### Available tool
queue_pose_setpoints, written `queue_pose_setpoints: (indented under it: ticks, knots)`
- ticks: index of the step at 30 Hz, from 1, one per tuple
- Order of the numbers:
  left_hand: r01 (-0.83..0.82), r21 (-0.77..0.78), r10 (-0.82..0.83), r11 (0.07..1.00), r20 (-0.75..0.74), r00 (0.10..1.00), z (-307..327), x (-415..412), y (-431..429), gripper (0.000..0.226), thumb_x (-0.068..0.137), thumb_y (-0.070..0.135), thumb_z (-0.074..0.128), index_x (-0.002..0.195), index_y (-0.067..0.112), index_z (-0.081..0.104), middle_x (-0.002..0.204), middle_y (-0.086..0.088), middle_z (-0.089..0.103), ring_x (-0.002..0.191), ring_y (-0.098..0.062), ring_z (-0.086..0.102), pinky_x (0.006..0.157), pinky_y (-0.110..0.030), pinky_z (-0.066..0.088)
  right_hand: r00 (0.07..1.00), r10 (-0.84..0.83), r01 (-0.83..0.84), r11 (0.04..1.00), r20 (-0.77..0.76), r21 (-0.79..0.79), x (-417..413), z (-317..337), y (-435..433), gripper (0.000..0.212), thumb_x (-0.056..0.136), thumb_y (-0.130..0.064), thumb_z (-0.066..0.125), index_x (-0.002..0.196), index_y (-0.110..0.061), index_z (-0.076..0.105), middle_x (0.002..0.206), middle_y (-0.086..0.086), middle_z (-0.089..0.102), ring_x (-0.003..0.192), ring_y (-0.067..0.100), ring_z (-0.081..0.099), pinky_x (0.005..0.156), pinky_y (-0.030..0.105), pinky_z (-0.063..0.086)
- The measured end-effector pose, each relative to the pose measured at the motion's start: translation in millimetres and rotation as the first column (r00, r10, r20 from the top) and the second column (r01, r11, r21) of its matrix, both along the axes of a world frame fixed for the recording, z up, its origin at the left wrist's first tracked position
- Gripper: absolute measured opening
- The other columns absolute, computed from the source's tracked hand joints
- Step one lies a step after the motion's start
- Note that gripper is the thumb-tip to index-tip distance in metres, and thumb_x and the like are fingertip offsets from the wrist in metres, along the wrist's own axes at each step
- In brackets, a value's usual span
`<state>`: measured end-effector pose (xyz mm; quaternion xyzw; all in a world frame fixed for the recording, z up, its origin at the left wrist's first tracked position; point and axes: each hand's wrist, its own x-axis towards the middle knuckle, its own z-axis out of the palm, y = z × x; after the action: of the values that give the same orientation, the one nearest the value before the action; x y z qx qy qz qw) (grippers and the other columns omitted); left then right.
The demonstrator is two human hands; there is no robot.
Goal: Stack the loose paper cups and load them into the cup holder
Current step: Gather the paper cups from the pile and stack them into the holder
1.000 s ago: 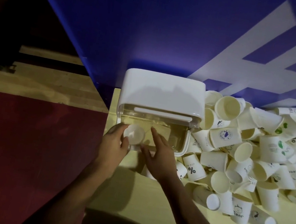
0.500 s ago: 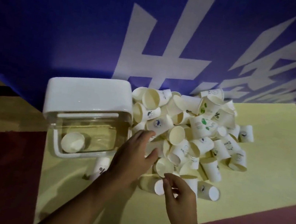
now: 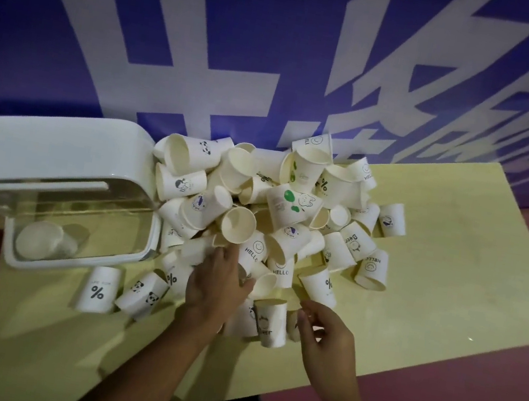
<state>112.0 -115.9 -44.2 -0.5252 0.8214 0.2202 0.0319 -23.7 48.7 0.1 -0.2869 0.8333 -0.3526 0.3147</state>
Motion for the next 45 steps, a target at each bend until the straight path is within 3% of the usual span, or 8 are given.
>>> queue_pose_setpoints:
  ticks: [6, 12, 19, 21, 27, 31, 37, 45]
  knots:
    - [-0.103, 0.076, 0.101, 0.992, 0.034, 0.994, 14, -11, -2, 0.059, 0.092, 0.052, 0.060, 0.137, 0.021, 0.039, 0.129, -0.007, 0.059, 0.109, -0.032, 0.065, 0.080, -0.040, 0.053, 0.999, 0.043, -0.042, 0.999, -0.025, 0.019, -32, -10, -5, 0.018, 0.097, -0.014, 0.068, 0.109, -0.027, 0.071, 0.090, -0.018, 0.071, 0.086, 0.003, 0.067, 0.073, 0.031, 0.056]
    - [-0.334, 0.318, 0.428, 0.887, -0.297, 0.853, 52, 19, 13, 0.044, 0.084, 0.043, 0.074, 0.120, 0.031, 0.054, 0.109, 0.008, 0.065, 0.092, -0.016, 0.066, 0.071, -0.032, 0.050, 0.916, 0.305, -0.294, 0.952, -0.261, 0.084, -53, -23, -67, 0.052, 0.088, -0.029, 0.079, 0.136, -0.018, 0.061, 0.132, -0.001, 0.059, 0.111, 0.016, 0.059, 0.092, 0.035, 0.053]
    - [-0.223, 0.953, 0.976, 0.204, -0.180, 0.122, 62, 55, 15, 0.038, 0.089, 0.012, 0.073, 0.120, -0.003, 0.059, 0.110, -0.022, 0.074, 0.099, -0.035, 0.075, 0.095, -0.047, 0.055, 0.490, 0.676, -0.585, 0.723, -0.550, 0.368, -55, -44, -116, 0.094, 0.059, -0.029, 0.097, 0.143, -0.026, 0.053, 0.142, 0.007, 0.054, 0.128, 0.036, 0.051, 0.097, 0.054, 0.052]
    - [-0.125, 0.981, 0.989, 0.147, -0.144, 0.037, 65, 63, 15, 0.042, 0.091, -0.002, 0.065, 0.131, -0.004, 0.052, 0.116, -0.024, 0.072, 0.105, -0.039, 0.073, 0.102, -0.051, 0.052, 0.416, 0.705, -0.593, 0.689, -0.574, 0.416, -57, -49, -120, 0.096, 0.059, -0.027, 0.097, 0.144, -0.027, 0.052, 0.140, 0.006, 0.055, 0.128, 0.035, 0.049, 0.100, 0.054, 0.049]
    - [-0.156, 0.910, 0.895, 0.384, -0.325, 0.306, 57, 87, 17, 0.086, 0.056, 0.010, 0.088, 0.135, 0.017, 0.055, 0.118, -0.007, 0.074, 0.112, -0.027, 0.070, 0.083, -0.036, 0.061, 0.354, 0.654, -0.601, 0.707, -0.668, 0.373, -60, -50, -121, 0.082, 0.058, -0.033, 0.097, 0.132, -0.022, 0.063, 0.128, 0.002, 0.065, 0.122, 0.031, 0.054, 0.099, 0.052, 0.050]
    - [-0.250, 0.787, 0.771, 0.565, -0.394, 0.500, 57, 92, 12, 0.072, 0.071, -0.009, 0.085, 0.132, 0.017, 0.056, 0.113, -0.002, 0.072, 0.101, -0.008, 0.068, 0.069, -0.014, 0.054, 0.529, 0.601, -0.558, 0.778, -0.599, 0.288, -53, -37, -110, 0.075, 0.072, -0.048, 0.087, 0.137, -0.022, 0.061, 0.134, 0.000, 0.065, 0.127, 0.029, 0.056, 0.099, 0.047, 0.048]
    - [-0.194, 0.796, 0.788, 0.573, -0.469, 0.400, 57, 103, 4, 0.067, 0.072, 0.012, 0.087, 0.127, 0.027, 0.053, 0.109, 0.005, 0.075, 0.101, -0.006, 0.071, 0.073, -0.018, 0.056, 0.966, 0.244, -0.248, 0.967, -0.084, -0.049, -8, -5, -95, 0.070, 0.075, -0.052, 0.086, 0.136, -0.034, 0.057, 0.133, -0.014, 0.062, 0.120, 0.006, 0.055, 0.099, 0.036, 0.051]
    - [-0.196, 0.745, 0.761, 0.637, -0.569, 0.311, 56, 157, -12, 0.049, 0.078, 0.015, 0.082, 0.120, 0.020, 0.059, 0.102, 0.002, 0.075, 0.095, -0.005, 0.071, 0.075, -0.020, 0.056, 0.977, 0.127, -0.094, 0.977, 0.170, -0.193, 73, 20, -108, 0.055, 0.079, -0.041, 0.086, 0.128, -0.038, 0.062, 0.124, -0.021, 0.065, 0.111, 0.003, 0.063, 0.082, 0.023, 0.058]
